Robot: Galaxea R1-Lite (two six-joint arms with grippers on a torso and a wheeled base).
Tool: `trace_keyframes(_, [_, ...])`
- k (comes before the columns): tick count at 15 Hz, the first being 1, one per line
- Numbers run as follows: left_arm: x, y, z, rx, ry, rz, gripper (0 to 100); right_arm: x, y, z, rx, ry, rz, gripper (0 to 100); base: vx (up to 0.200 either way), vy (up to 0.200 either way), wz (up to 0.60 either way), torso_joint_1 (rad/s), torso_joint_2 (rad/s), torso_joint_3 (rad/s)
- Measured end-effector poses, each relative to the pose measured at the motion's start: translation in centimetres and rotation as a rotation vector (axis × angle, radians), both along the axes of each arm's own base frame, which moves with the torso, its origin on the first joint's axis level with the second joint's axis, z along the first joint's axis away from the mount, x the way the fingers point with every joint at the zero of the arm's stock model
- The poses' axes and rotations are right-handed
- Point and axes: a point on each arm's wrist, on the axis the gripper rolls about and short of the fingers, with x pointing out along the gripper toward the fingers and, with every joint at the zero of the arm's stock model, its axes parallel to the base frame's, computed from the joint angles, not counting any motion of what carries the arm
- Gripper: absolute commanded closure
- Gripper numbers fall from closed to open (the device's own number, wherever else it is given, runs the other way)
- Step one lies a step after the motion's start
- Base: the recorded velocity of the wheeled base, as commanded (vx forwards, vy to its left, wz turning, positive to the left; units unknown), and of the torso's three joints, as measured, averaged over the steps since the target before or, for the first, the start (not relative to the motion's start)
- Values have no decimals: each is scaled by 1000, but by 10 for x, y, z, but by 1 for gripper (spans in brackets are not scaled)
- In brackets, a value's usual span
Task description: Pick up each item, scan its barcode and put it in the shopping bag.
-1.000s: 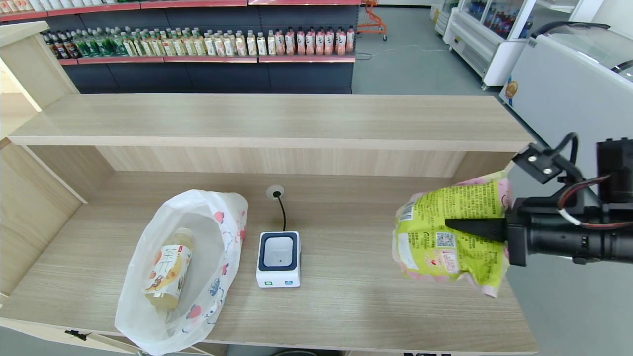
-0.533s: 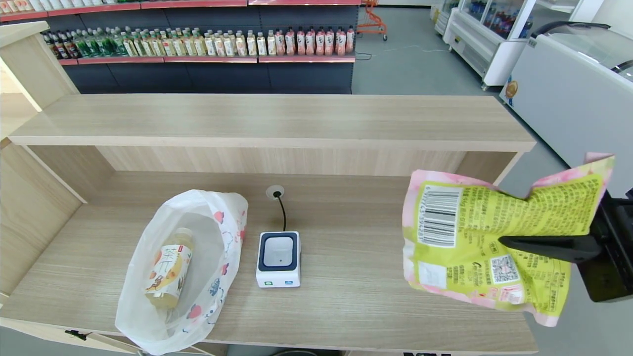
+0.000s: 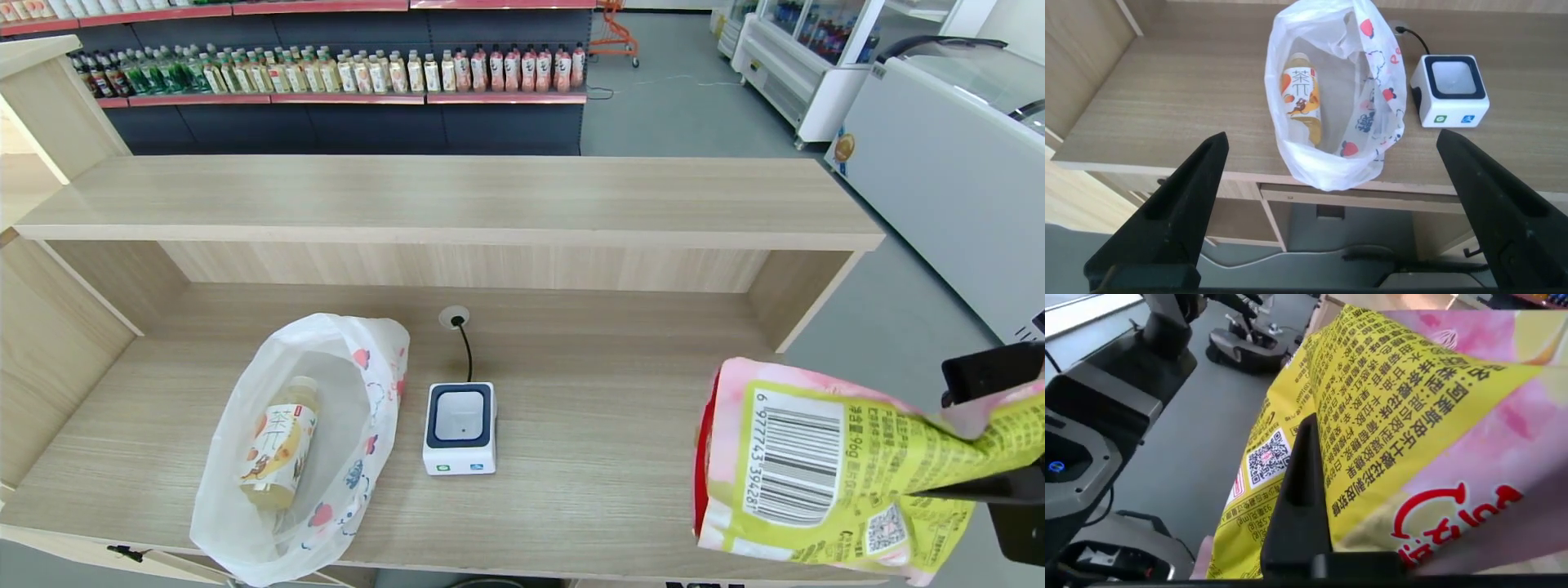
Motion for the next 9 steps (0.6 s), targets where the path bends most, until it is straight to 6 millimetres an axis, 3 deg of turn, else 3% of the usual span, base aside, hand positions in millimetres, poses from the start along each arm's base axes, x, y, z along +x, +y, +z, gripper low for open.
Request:
trace_keyframes(4, [0,0,0,0,0,0,0,-7,1,-12,3,-93,13,100,0,0,0,0,0,0])
trace_keyframes(9, [0,0,0,0,0,0,0,-13,0,-27,-1,-73,12,100,0,0,0,0,0,0])
